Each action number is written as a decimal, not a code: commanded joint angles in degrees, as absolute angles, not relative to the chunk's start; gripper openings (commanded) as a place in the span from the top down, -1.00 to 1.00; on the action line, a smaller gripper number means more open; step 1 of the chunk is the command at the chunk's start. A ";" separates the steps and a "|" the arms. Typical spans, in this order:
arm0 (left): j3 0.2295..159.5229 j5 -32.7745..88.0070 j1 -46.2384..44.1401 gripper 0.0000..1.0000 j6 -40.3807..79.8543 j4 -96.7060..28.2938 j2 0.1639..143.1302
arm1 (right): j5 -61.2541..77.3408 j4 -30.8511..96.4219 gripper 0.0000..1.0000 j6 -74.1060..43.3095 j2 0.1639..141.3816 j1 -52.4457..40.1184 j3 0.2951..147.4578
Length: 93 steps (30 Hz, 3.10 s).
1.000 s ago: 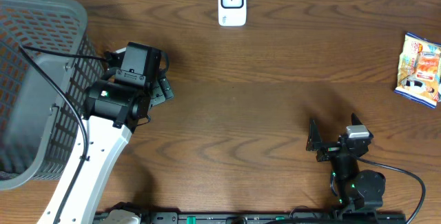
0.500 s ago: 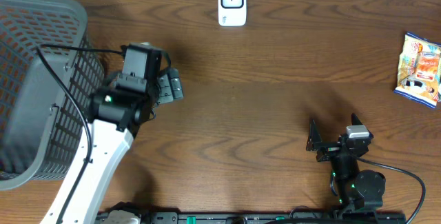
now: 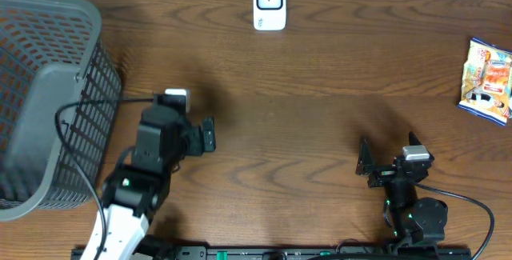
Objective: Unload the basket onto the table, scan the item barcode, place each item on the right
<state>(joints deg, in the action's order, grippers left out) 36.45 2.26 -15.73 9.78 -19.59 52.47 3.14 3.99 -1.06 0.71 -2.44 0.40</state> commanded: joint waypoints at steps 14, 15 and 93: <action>14.39 10.11 -12.27 -0.96 2.79 -6.72 27.00 | 3.16 4.23 -0.99 -1.67 0.27 -2.24 0.34; 13.58 10.11 -12.27 -0.95 2.79 -6.72 25.30 | 3.14 4.23 -0.98 -1.67 0.27 -2.24 0.34; 0.23 0.12 -3.29 -0.96 0.25 -4.34 0.08 | 3.14 4.23 -0.98 -1.67 0.30 -2.24 0.34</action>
